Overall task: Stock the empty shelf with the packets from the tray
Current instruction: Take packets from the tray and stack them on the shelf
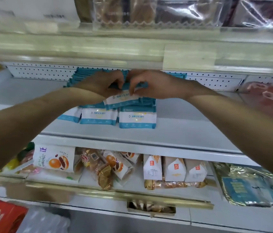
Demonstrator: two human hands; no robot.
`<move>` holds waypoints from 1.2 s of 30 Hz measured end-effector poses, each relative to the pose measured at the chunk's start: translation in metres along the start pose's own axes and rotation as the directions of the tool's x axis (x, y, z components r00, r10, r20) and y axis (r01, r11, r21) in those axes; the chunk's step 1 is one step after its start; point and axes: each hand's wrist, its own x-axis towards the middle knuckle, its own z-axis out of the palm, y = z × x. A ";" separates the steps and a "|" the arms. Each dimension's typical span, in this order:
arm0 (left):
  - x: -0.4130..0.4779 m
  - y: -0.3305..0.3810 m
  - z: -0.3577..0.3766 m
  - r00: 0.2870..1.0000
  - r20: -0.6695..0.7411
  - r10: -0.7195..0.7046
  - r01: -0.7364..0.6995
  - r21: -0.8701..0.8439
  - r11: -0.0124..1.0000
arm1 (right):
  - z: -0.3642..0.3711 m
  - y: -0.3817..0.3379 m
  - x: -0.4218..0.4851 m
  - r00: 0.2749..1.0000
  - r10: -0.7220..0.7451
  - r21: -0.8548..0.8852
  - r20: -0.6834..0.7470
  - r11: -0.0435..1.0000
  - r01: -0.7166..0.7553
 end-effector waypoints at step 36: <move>-0.083 -0.070 -0.031 0.994 0.105 -0.039 0.024 0.144 0.989 | 0.007 0.145 -0.055 0.834 0.495 -0.213 -0.244 0.812 -0.544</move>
